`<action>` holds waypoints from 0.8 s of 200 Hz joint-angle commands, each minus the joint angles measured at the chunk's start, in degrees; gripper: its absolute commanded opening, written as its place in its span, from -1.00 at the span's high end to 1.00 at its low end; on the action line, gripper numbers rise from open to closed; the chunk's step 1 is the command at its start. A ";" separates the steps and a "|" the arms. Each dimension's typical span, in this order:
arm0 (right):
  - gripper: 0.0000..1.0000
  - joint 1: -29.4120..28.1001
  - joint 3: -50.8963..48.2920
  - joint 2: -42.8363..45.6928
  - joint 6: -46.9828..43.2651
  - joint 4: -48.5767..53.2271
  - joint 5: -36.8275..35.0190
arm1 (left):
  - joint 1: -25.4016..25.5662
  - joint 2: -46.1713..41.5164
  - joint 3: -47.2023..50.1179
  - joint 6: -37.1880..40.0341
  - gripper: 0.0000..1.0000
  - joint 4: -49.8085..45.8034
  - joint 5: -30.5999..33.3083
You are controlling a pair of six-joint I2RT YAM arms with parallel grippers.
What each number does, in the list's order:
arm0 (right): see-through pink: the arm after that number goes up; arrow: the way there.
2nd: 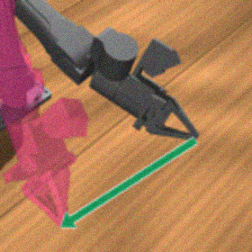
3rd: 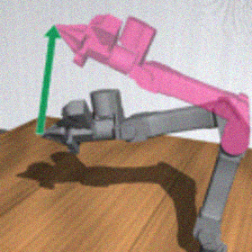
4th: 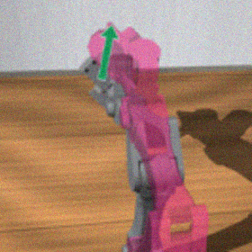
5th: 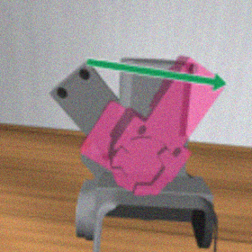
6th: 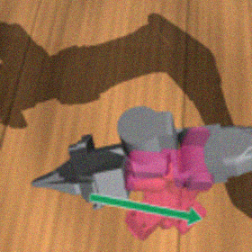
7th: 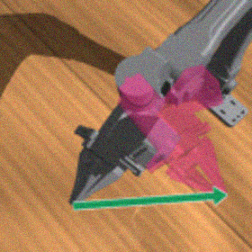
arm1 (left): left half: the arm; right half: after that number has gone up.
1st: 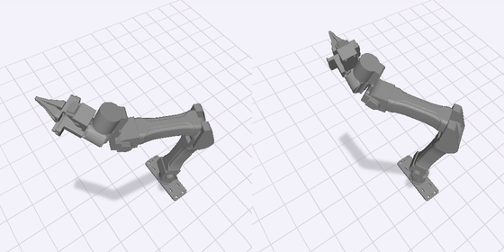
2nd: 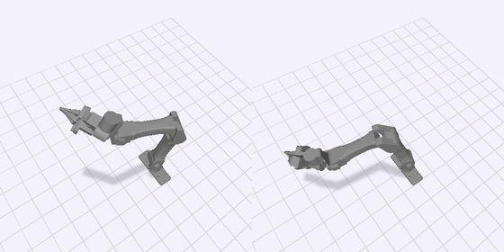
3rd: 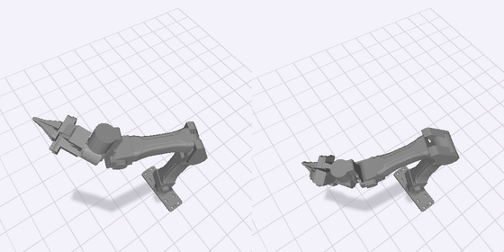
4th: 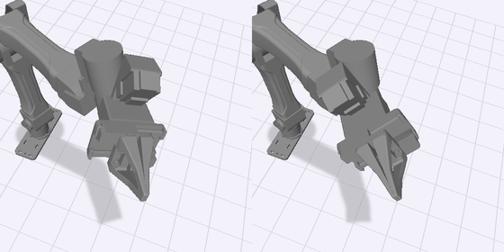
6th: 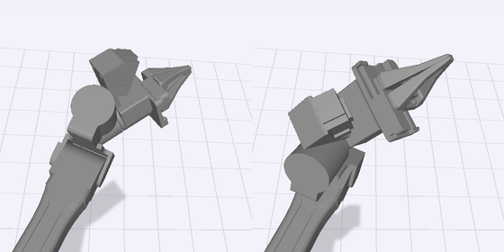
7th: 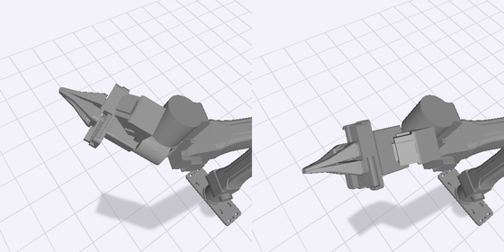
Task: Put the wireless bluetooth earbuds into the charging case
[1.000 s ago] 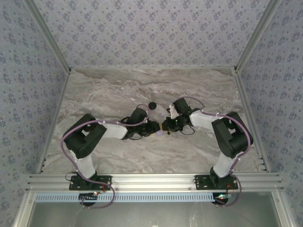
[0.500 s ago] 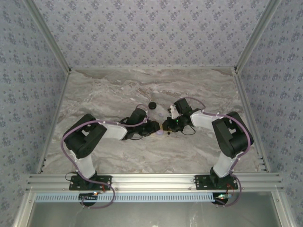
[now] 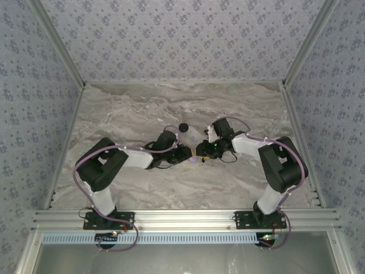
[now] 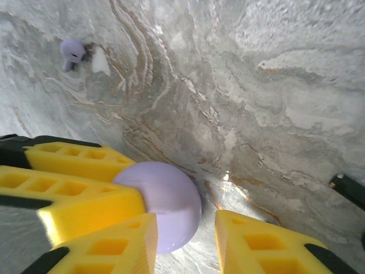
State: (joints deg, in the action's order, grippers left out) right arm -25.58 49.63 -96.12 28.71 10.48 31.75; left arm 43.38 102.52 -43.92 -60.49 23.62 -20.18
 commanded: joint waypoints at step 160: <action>0.06 9.22 4.46 13.34 -0.80 -13.23 24.64 | -13.76 -20.94 -2.90 14.05 0.54 6.09 -19.10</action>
State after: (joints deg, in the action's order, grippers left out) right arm -16.03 51.62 -83.55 26.39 1.30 50.81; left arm 29.89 83.81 -45.04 -48.21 24.73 -34.81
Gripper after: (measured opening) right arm 0.472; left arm 0.228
